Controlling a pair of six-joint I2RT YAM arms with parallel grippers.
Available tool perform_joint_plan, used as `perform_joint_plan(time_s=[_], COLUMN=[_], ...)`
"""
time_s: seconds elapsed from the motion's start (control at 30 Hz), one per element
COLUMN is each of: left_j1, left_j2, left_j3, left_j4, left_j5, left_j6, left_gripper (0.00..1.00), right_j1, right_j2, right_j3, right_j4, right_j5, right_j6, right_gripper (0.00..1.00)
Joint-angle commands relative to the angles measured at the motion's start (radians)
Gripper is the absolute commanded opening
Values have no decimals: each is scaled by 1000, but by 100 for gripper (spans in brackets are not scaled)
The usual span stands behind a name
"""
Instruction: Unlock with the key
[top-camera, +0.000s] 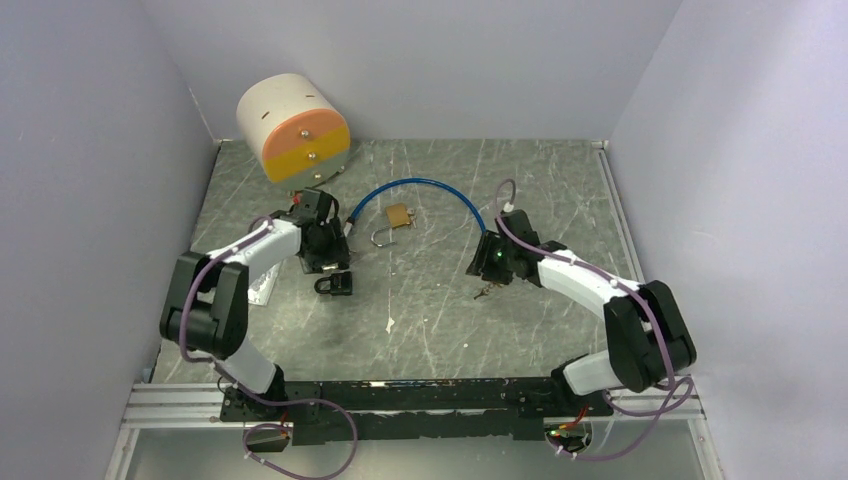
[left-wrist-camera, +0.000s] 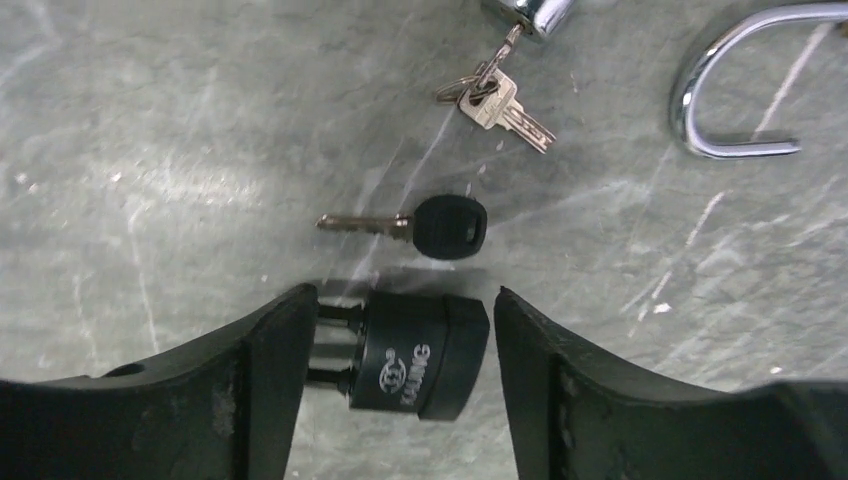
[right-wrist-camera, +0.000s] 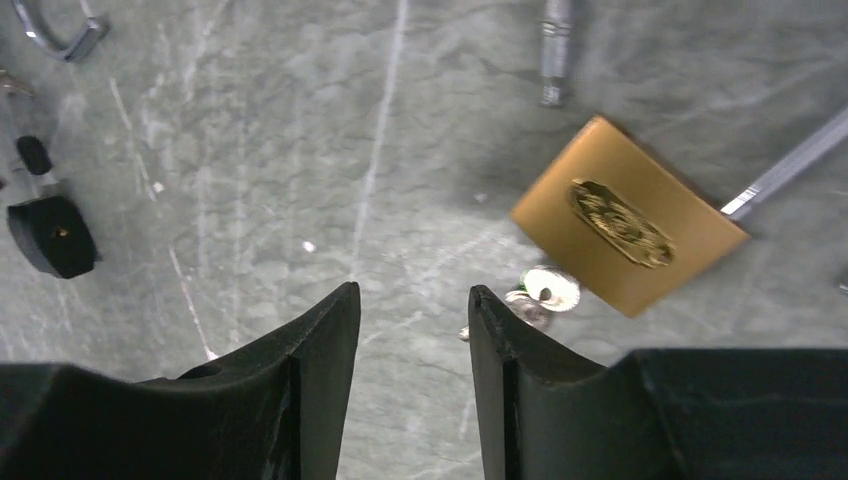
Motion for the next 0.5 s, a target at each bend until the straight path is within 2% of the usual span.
perform_joint_plan(time_s=[0.0,0.1,0.23,0.47], left_j1=[7,6,6,-8], left_j2=[79,127,165,229], left_j3=[35,60,66,83], left_j4=[120,109,113,145], left_j5=[86,70,13,5], left_j6=[64,70,64,51], left_gripper=[64,60,60,58], right_j1=[36,48,58,69], right_j2=[37,53,69,119], right_j3=[88,89,88,119], right_j4=[33,40,47,46], right_j5=[-17,-33,-46,-56], right_j6=[21,31,32,21], right_gripper=[45,44,44,44])
